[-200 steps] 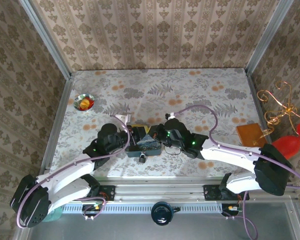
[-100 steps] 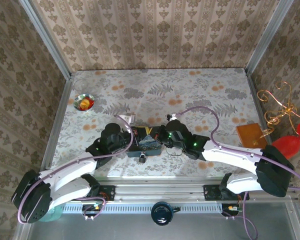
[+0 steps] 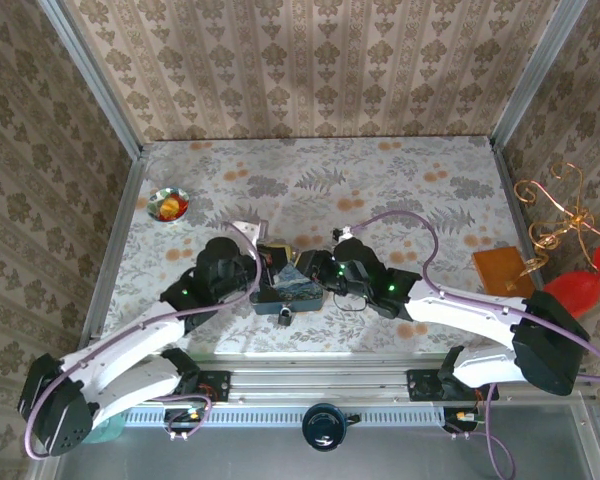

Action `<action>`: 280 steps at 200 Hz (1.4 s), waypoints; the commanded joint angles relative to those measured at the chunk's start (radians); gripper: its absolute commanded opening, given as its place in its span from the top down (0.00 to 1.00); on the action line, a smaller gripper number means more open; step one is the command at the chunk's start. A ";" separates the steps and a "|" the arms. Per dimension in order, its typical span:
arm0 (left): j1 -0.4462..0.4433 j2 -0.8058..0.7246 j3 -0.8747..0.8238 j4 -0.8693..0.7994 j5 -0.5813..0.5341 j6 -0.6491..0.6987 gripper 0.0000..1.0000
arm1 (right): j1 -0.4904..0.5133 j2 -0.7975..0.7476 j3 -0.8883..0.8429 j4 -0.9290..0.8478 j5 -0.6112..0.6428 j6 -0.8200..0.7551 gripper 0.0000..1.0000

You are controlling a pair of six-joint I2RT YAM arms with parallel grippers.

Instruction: Unlock a padlock with a key

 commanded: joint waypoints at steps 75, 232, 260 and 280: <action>0.050 0.034 0.321 -0.595 0.034 0.216 1.00 | -0.029 -0.125 -0.093 0.270 -0.135 -0.391 0.49; 0.110 -0.014 0.324 -0.444 0.425 0.162 1.00 | -0.093 -0.133 -0.190 0.581 -0.436 -0.488 0.58; 0.110 -0.017 0.323 -0.438 0.471 0.161 1.00 | -0.093 -0.116 -0.192 0.643 -0.465 -0.488 0.60; 0.110 -0.020 0.315 -0.424 0.489 0.156 1.00 | -0.092 -0.101 -0.190 0.684 -0.479 -0.482 0.63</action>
